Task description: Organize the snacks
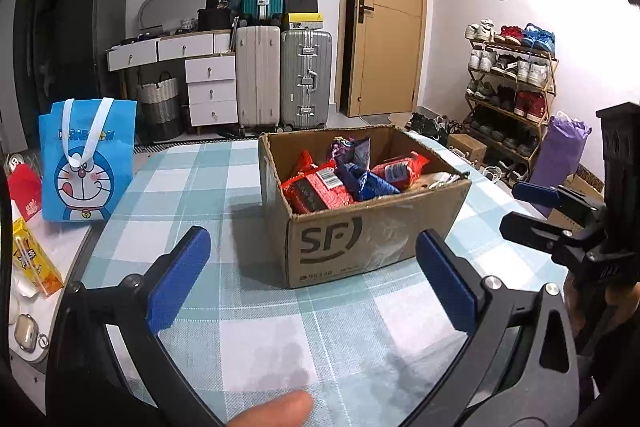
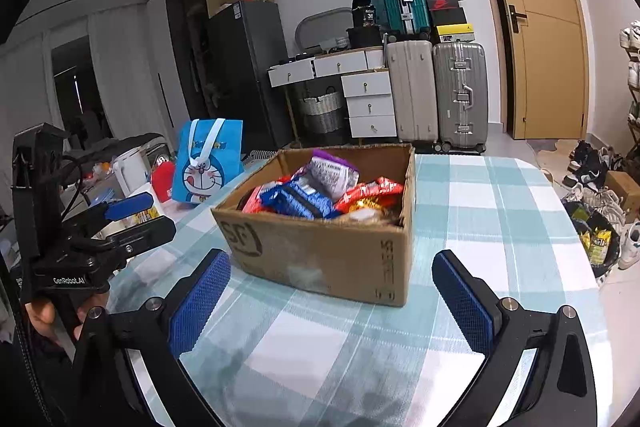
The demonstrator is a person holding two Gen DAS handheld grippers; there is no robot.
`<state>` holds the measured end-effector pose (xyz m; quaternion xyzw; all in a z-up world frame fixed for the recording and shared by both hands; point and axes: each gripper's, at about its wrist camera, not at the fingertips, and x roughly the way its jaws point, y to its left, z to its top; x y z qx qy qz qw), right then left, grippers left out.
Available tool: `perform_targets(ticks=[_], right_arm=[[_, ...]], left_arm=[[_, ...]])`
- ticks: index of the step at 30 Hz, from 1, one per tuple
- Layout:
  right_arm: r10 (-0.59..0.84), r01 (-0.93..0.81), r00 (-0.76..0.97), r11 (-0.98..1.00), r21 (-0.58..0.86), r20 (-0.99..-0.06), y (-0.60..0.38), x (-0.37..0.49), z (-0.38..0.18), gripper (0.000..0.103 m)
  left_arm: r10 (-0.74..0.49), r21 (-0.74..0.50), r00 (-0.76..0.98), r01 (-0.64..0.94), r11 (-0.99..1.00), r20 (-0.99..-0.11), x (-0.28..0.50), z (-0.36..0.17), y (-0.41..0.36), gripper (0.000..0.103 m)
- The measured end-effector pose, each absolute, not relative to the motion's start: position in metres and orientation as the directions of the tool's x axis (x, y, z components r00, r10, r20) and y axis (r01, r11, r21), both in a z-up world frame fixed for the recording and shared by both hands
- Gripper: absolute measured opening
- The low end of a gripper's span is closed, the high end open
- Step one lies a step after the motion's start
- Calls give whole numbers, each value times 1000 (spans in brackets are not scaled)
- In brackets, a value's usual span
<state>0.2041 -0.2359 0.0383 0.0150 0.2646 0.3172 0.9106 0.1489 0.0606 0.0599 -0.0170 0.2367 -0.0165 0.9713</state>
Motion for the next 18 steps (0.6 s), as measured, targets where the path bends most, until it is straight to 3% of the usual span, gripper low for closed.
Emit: perform_targets(ticks=[18], right_arm=[[589, -600, 682, 790, 130, -432, -229, 191, 11, 103]], left_arm=[[-18, -64, 900, -12, 998, -436, 159, 24, 66, 102]])
